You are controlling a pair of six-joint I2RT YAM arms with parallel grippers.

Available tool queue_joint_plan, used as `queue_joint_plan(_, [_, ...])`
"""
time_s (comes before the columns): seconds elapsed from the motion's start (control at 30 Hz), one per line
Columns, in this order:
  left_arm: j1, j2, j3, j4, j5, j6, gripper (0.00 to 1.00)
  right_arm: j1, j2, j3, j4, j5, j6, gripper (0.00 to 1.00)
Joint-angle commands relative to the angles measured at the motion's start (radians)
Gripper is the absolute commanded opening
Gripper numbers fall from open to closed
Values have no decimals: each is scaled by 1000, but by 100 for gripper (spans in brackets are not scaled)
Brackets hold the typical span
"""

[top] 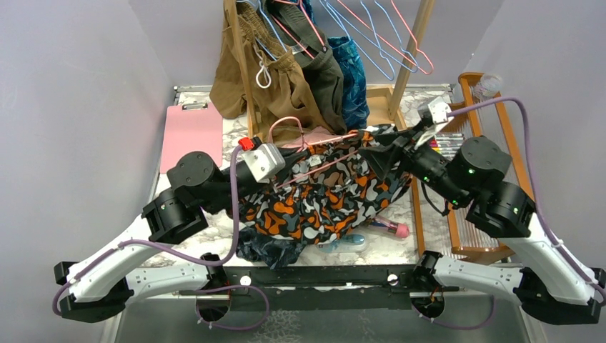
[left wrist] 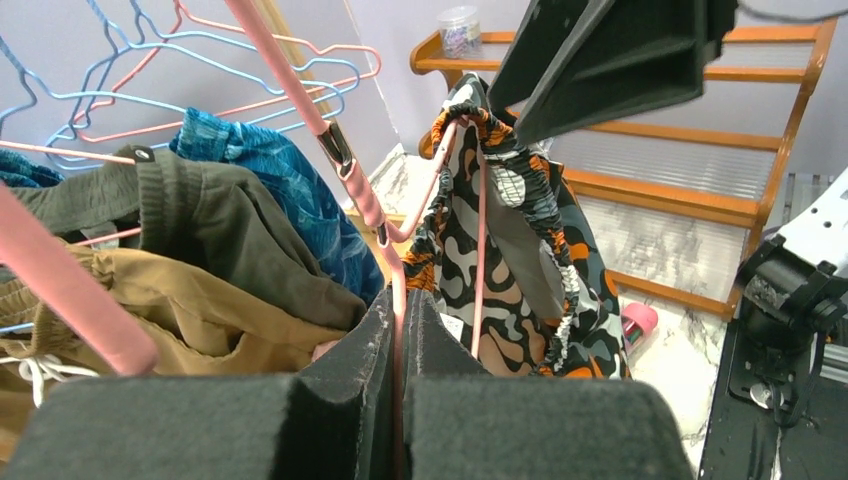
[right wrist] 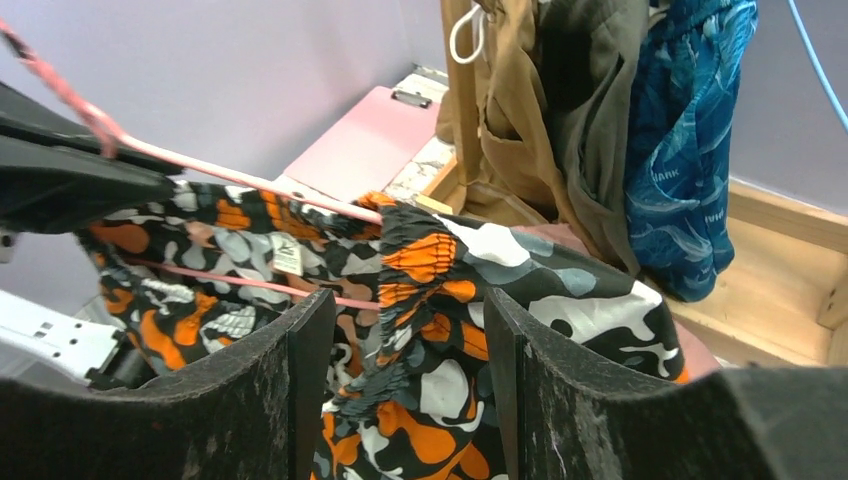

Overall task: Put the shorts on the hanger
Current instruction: Hang the shorts on the hanger.

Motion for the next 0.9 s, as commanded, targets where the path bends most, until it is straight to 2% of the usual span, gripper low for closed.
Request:
queue_joint_plan(0.0, [2, 9, 97, 54, 22, 1, 0, 3, 35, 33, -17, 68, 19, 57])
queue_joint_plan(0.07, [3, 16, 132, 53, 30, 8, 0, 3, 44, 46, -17, 49, 19, 53])
queue_joint_plan(0.17, [3, 30, 174, 53, 38, 16, 0, 3, 55, 69, -25, 34, 23, 41])
queue_joint_plan(0.3, [3, 56, 231, 51, 64, 19, 0, 3, 67, 119, -28, 10, 34, 10])
queue_joint_plan(0.37, [3, 75, 267, 52, 87, 19, 0, 3, 75, 169, -27, -8, 42, 1])
queue_joint_plan(0.5, [3, 132, 352, 45, 141, 8, 0, 3, 126, 339, -40, -71, 77, 1])
queue_joint_plan(0.63, [3, 196, 416, 16, 208, -16, 0, 3, 202, 512, -91, -67, 165, 1])
queue_joint_plan(0.87, [3, 182, 280, 31, 185, -36, 0, 3, 238, 501, -208, -74, 255, 1])
